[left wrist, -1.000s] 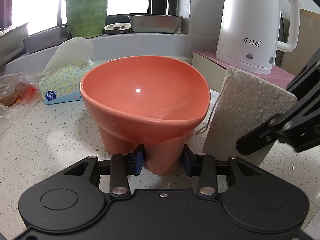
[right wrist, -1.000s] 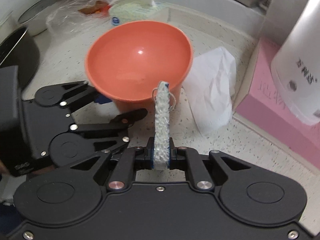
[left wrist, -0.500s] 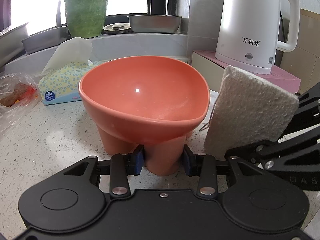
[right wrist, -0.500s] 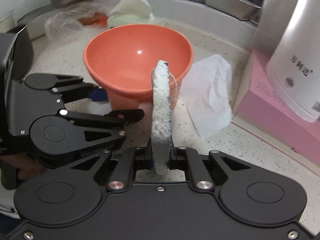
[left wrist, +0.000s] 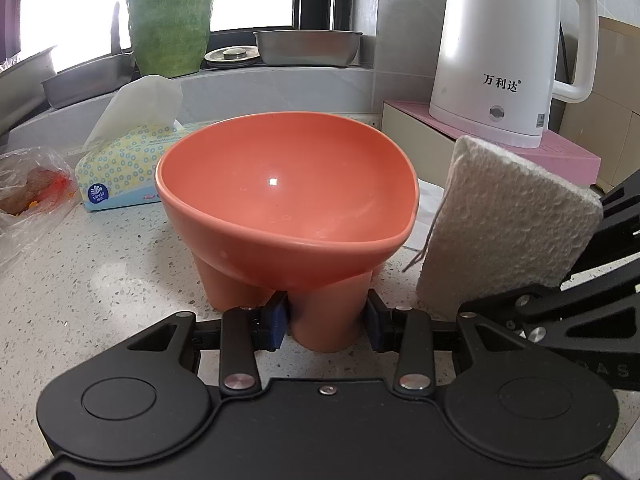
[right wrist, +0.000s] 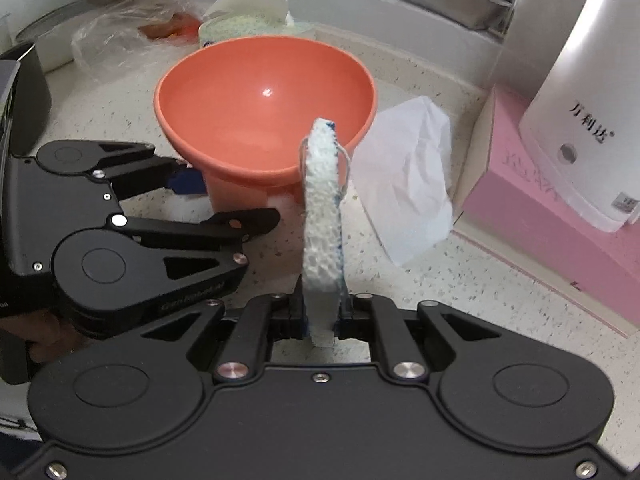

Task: Clean bowl

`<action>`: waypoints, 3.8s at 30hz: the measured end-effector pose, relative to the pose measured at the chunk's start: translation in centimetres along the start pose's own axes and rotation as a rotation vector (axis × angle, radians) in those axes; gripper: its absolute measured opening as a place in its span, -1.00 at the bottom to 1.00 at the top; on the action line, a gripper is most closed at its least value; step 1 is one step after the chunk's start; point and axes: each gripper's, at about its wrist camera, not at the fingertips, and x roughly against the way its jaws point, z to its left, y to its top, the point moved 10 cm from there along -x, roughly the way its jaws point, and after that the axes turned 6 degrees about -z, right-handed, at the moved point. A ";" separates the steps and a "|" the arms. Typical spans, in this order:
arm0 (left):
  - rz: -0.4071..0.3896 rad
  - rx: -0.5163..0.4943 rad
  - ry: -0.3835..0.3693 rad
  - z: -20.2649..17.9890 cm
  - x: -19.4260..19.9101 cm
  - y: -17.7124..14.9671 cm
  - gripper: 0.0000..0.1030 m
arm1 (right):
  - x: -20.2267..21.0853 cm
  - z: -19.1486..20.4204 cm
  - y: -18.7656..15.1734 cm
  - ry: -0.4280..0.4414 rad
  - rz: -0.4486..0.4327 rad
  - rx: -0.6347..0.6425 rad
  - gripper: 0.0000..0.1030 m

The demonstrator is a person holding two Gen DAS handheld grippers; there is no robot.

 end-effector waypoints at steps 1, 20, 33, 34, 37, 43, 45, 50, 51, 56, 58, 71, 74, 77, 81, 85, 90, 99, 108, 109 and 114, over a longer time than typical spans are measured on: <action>0.000 0.000 0.000 0.0 0.0 0.0 -0.26 | 0.0 0.1 0.0 0.008 -0.009 0.003 -0.78; -0.002 -0.007 -0.003 0.0 0.1 0.0 -0.28 | 0.4 1.8 0.5 -0.074 -0.060 0.211 -0.79; -0.002 -0.008 -0.006 -0.2 1.5 -0.6 -0.29 | 0.7 0.3 1.5 -0.146 -0.063 0.296 -0.78; -0.002 -0.007 -0.010 -0.2 1.9 -0.8 -0.29 | 0.7 0.1 1.5 -0.148 -0.064 0.304 -0.78; 0.003 -0.026 -0.022 -0.3 2.8 -1.3 -0.29 | 0.8 -0.3 1.8 -0.152 -0.075 0.359 -0.78; 0.011 -0.079 -0.064 -1.0 4.9 -2.6 -0.28 | 1.1 -0.5 2.2 -0.136 -0.106 0.587 -0.78; 0.016 -0.091 -0.080 -1.1 5.3 -2.9 -0.28 | 1.0 -0.4 2.1 -0.114 -0.099 0.655 -0.78; 0.024 -0.115 -0.127 -1.1 6.1 -3.4 -0.28 | 1.1 -0.5 2.8 -0.036 -0.080 0.747 -0.78; 0.024 -0.119 -0.137 -1.1 6.2 -3.5 -0.28 | 1.2 -0.5 3.0 -0.017 -0.076 0.762 -0.78; 0.035 -0.154 -0.195 -1.1 6.7 -3.9 -0.28 | 1.5 -0.3 3.9 0.064 -0.057 0.736 -0.78; 0.039 -0.165 -0.204 -1.1 6.8 -4.0 -0.27 | 1.7 -0.1 4.1 0.077 -0.052 0.716 -0.78; 0.084 -0.137 -0.177 0.2 7.6 -3.1 0.04 | 2.9 0.2 3.3 0.085 -0.048 0.647 -0.78; 0.078 -0.153 -0.135 0.9 8.7 -2.5 0.18 | 2.9 0.1 3.3 0.087 -0.047 0.629 -0.78; 0.089 -0.169 -0.070 1.5 10.2 -2.7 0.22 | 3.1 0.1 3.1 0.087 -0.050 0.610 -0.78; 0.074 -0.126 0.011 1.8 12.2 -2.5 0.22 | 3.1 0.0 2.9 0.082 -0.041 0.575 -0.77; 0.032 -0.054 -0.005 0.3 13.8 -1.4 0.22 | 2.8 0.2 2.6 0.088 -0.033 0.538 -0.77; 0.050 -0.090 0.037 -0.4 11.9 -0.8 0.22 | 2.9 0.3 2.4 0.104 -0.030 0.502 -0.77; 0.081 -0.053 0.072 0.8 11.6 -0.7 0.22 | 3.6 0.9 1.9 0.127 -0.037 0.496 -0.76; -0.010 0.214 -0.044 3.4 14.8 2.5 0.22 | 3.8 1.1 1.8 0.134 -0.040 0.478 -0.76; 0.014 0.315 0.006 5.1 14.1 2.5 0.22 | 3.8 1.1 1.8 0.133 -0.041 0.479 -0.76; 0.115 0.600 -0.003 7.8 11.1 1.1 0.22 | 3.8 1.2 1.9 0.131 -0.041 0.476 -0.76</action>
